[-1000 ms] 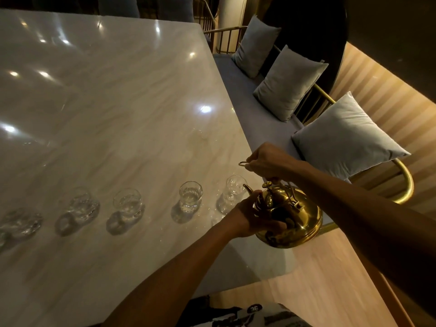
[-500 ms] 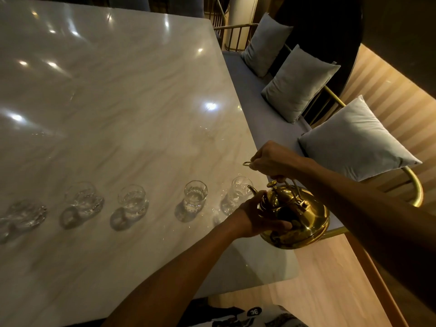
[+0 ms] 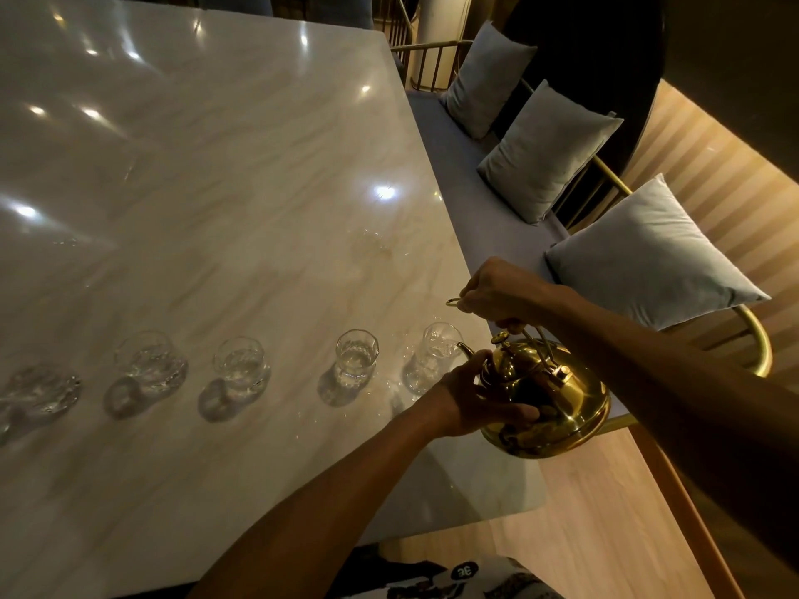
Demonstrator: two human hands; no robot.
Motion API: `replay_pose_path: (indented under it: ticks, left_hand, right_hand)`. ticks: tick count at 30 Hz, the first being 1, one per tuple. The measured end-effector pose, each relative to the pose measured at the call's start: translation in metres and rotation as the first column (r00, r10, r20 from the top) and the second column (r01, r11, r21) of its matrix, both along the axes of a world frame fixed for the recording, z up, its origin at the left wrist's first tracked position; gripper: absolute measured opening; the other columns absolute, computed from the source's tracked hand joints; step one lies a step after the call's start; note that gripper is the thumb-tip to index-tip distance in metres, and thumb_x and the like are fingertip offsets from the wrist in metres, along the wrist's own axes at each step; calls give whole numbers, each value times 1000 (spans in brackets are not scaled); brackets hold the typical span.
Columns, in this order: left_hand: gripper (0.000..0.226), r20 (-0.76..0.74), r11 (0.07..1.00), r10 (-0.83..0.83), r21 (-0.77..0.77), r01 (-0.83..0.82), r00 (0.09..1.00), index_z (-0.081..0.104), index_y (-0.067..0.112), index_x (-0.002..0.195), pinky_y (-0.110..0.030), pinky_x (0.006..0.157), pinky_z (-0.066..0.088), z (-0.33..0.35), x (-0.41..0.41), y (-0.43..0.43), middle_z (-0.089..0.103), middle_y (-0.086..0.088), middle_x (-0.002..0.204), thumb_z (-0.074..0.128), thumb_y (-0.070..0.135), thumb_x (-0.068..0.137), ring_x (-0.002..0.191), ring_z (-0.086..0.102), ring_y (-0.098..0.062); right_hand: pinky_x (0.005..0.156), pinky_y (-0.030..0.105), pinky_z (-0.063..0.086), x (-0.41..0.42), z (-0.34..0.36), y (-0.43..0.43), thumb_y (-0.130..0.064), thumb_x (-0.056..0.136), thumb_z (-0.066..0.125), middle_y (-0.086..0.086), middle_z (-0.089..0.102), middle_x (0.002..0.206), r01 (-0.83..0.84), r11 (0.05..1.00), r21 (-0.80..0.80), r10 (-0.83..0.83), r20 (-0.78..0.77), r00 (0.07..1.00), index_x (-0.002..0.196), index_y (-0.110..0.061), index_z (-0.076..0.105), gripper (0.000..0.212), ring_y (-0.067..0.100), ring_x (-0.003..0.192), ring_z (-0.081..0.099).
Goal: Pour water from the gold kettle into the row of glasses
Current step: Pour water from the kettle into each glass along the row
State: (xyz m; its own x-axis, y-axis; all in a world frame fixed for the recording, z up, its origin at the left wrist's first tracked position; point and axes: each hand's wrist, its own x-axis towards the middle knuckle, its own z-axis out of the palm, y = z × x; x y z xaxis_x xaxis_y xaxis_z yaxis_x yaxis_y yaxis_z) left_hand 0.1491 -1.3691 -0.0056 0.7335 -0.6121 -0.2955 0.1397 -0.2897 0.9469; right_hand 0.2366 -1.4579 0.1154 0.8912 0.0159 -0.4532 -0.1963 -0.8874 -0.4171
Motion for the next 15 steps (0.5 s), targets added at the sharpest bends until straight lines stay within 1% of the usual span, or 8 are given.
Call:
replay_pose_path:
  ticks: [4, 8, 11, 13, 15]
  left_hand:
    - [116, 9, 1000, -14, -8, 14, 1000, 42, 45, 142, -53, 108, 50, 5, -1, 2, 61, 4, 141, 69, 95, 42, 132, 57, -22]
    - [114, 32, 1000, -29, 13, 28, 999, 42, 44, 144, -48, 109, 50, 10, -4, 4, 61, 5, 142, 68, 95, 45, 132, 57, -20]
    - [98, 23, 1000, -14, 18, 13, 1000, 44, 42, 144, -46, 109, 50, 12, -6, 5, 63, 5, 139, 74, 76, 57, 130, 58, -18]
    - [90, 9, 1000, -2, 20, 2, 1000, 45, 41, 143, -44, 108, 51, 11, -6, 6, 64, 5, 138, 77, 68, 64, 128, 59, -18]
    - [81, 1, 1000, 2, 13, -2, 1000, 45, 37, 144, -44, 109, 50, 10, -6, 6, 63, 4, 139, 81, 54, 74, 129, 58, -17]
  right_hand:
    - [45, 26, 45, 1, 0, -1, -20, 90, 62, 21, 70, 85, -2, 1000, -19, 2, -20, 1000, 97, 6, 71, 29, 18, 48, 54]
    - [45, 24, 45, 1, 0, 0, -21, 91, 62, 16, 68, 80, -9, 1000, -28, 9, -22, 1000, 97, 5, 71, 28, 16, 47, 54]
    - [49, 26, 47, 1, 1, 0, -22, 90, 63, 20, 71, 88, -24, 999, -37, 24, -18, 1000, 97, 6, 71, 29, 19, 52, 57]
    - [47, 25, 46, 1, 2, 0, -21, 90, 62, 19, 70, 82, -32, 999, -39, 32, -18, 999, 98, 6, 70, 30, 19, 50, 56]
    - [45, 25, 44, -1, 4, 2, -21, 90, 62, 15, 65, 75, -25, 999, -40, 24, -24, 999, 99, 7, 70, 30, 18, 47, 53]
